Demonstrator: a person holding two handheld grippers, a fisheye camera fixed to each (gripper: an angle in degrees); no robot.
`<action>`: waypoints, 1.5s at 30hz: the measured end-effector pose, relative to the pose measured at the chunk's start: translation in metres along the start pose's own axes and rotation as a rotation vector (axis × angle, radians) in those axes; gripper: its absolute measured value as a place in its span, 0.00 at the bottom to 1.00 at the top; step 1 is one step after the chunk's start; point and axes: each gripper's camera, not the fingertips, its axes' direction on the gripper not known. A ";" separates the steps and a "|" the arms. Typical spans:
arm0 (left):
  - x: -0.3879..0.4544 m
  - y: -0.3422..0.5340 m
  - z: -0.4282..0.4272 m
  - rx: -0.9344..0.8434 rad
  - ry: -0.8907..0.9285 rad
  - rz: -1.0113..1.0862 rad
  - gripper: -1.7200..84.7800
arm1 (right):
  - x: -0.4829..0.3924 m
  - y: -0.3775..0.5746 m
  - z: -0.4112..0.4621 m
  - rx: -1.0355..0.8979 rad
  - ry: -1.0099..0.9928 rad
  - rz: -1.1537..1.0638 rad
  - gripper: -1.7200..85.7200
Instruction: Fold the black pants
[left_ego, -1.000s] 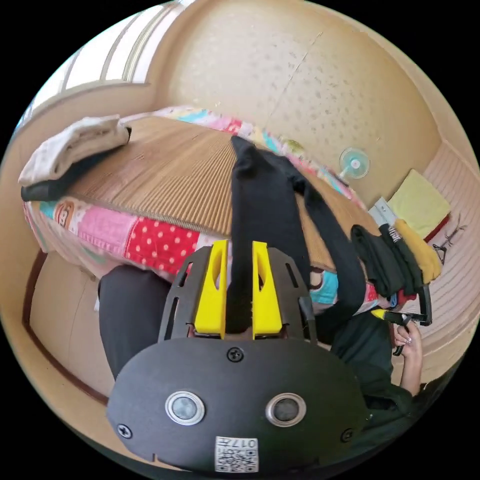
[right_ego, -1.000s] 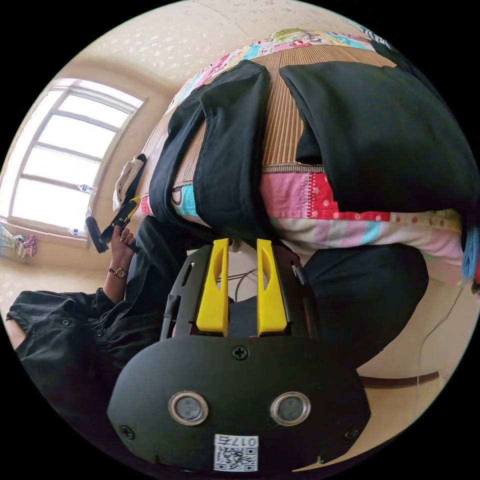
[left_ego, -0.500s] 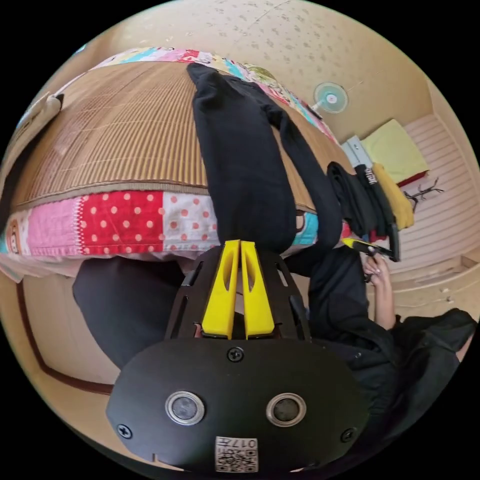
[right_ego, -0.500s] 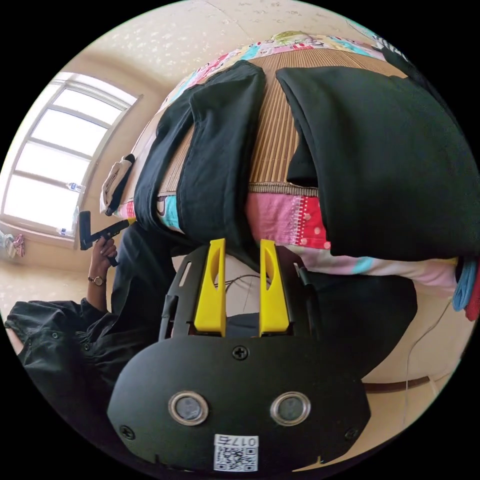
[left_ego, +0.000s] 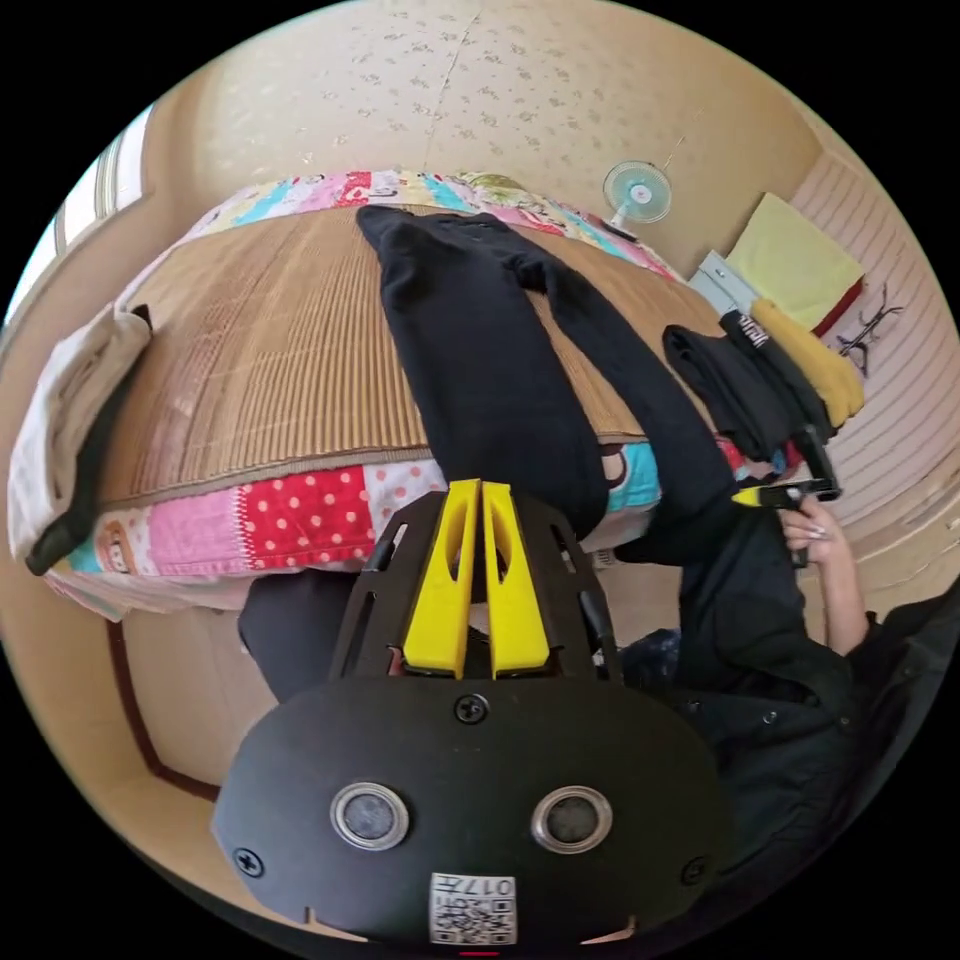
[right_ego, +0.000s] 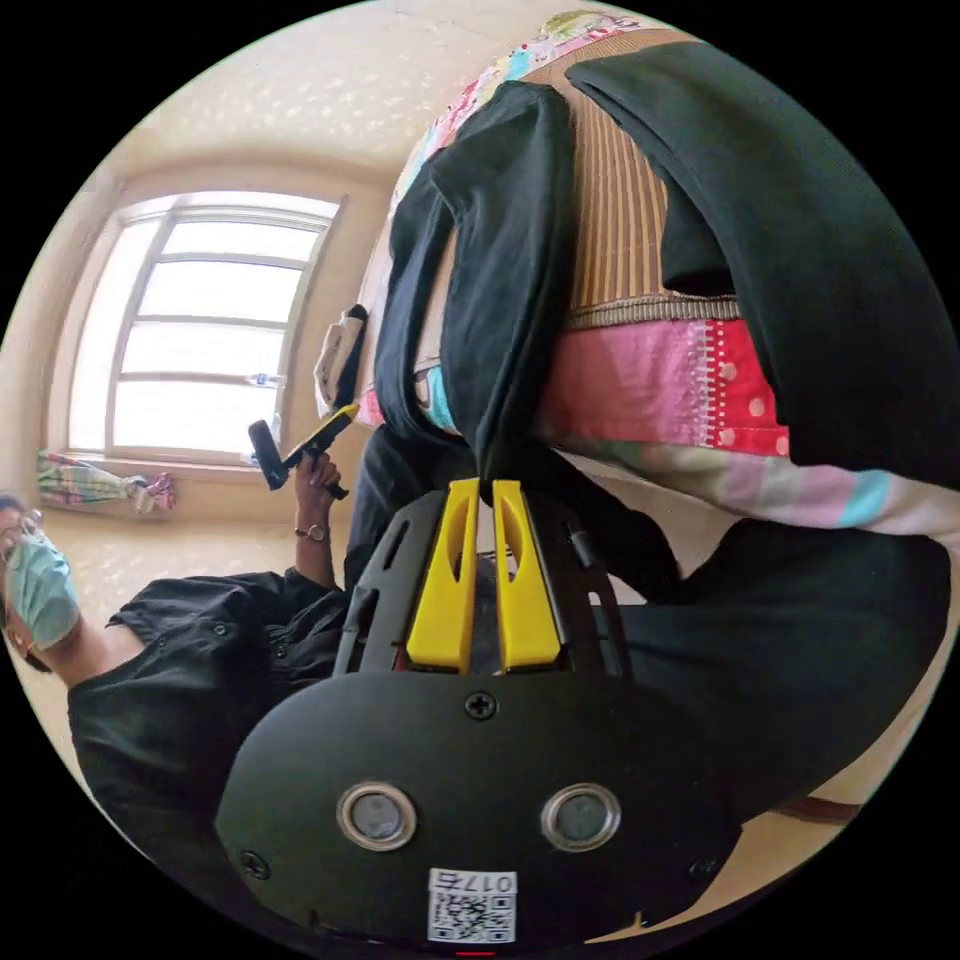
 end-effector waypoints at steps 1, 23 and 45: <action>0.003 0.001 -0.004 0.010 0.008 -0.003 0.01 | -0.004 0.001 -0.006 0.014 -0.028 -0.016 0.06; 0.131 -0.043 0.014 -0.157 0.473 0.158 0.11 | 0.001 -0.049 0.134 -0.244 -0.325 -0.207 0.05; 0.148 -0.016 -0.039 -0.059 0.620 0.162 0.07 | 0.130 -0.401 0.038 -0.023 0.540 -0.014 0.19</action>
